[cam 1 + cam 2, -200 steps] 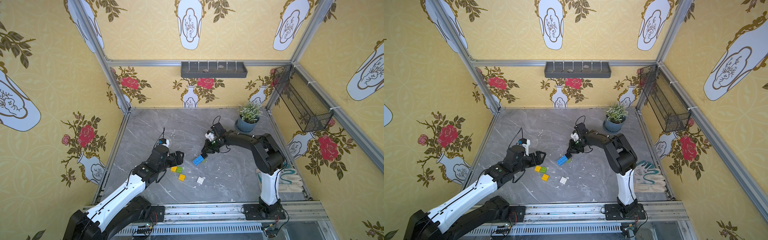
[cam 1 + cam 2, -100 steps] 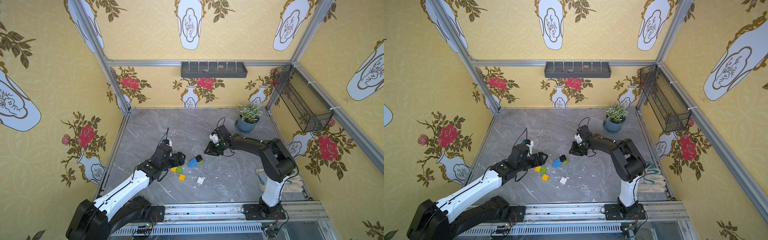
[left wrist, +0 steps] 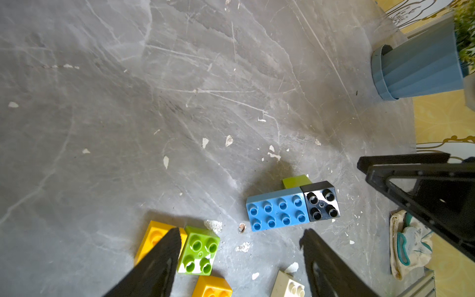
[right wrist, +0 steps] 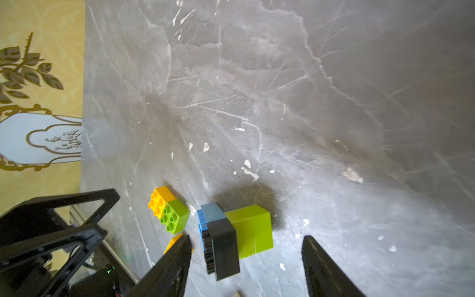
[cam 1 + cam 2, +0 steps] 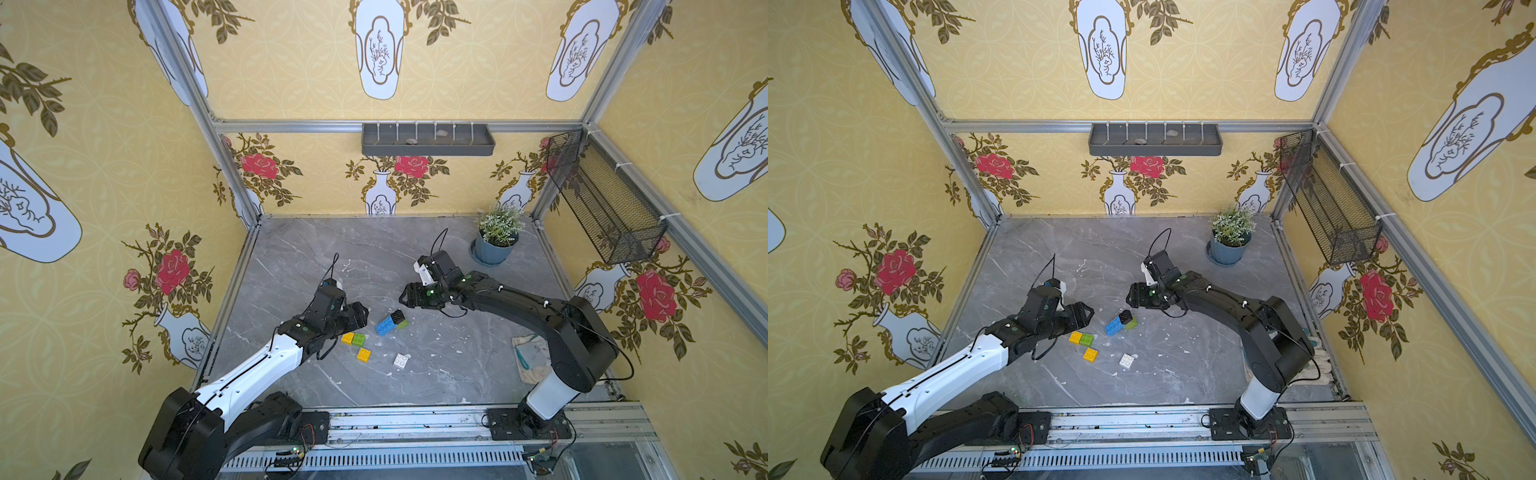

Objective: Assemble the number 4 with lego
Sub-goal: Adjust the lego brick at the center of the board.

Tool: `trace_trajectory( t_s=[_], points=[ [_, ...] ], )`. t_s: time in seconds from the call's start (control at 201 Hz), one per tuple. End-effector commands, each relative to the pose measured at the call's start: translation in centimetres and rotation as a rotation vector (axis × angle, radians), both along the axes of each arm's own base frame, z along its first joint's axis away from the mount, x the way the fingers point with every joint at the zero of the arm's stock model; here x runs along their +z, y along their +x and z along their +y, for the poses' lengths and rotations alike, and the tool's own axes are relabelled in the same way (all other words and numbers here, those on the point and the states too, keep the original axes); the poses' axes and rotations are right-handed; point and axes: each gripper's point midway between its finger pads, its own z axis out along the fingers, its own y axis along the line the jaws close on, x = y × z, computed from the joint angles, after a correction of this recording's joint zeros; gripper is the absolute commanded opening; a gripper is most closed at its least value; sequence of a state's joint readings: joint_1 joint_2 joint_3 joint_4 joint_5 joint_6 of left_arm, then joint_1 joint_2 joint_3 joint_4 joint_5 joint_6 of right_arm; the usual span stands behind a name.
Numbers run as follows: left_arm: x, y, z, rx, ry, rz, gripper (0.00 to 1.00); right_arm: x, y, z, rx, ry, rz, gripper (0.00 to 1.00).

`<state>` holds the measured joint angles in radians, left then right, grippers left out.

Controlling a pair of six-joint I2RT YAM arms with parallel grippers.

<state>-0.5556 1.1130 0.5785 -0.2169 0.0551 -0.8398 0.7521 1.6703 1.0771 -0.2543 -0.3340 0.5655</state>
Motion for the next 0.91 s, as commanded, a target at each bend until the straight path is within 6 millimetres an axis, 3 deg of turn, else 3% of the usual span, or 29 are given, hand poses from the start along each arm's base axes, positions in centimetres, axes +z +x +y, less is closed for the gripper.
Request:
trace_trajectory(
  t_s=[0.0, 0.587, 0.906],
  points=[
    [-0.3, 0.3, -0.9, -0.015, -0.041, 0.007, 0.75, 0.9, -1.2, 2.5, 0.069, 0.154, 0.047, 0.62],
    [-0.2, 1.1, -2.3, -0.046, -0.068, 0.015, 0.67, -2.5, -2.4, 2.2, 0.039, 0.19, 0.151, 0.35],
    [-0.1, 1.2, -2.3, -0.056, -0.061, 0.012, 0.67, -2.8, -1.9, 0.5, -0.052, 0.252, 0.176, 0.31]
  ],
)
